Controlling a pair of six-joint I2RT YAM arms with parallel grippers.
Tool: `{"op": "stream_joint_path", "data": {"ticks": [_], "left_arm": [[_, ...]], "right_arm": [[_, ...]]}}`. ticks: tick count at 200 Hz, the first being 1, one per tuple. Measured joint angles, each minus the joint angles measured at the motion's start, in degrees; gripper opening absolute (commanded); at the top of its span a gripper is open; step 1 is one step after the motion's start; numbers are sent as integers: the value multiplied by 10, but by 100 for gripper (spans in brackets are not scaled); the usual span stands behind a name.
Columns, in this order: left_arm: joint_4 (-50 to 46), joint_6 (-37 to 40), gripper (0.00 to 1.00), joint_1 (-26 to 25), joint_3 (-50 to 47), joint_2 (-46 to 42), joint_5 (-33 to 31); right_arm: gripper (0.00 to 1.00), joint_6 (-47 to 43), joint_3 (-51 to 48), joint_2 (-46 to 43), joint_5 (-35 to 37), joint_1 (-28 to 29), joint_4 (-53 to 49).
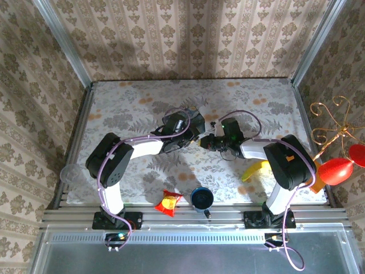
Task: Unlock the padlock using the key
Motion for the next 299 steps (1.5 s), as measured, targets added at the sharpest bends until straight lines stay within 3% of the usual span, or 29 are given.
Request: {"op": "stream_joint_path", "data": {"ticks": [91,193,299], "left_arm": [[5,0,0,0,0,0,-2],[9,0,0,-1,1,0,10],[9,-1,0,-1,3,0,10]], "right_arm": [[0,-7,11,-2,3,-5,-22],[0,-148,34,-51,203,65,-125],[0,-159,44,-51,207,65,-140]]}}
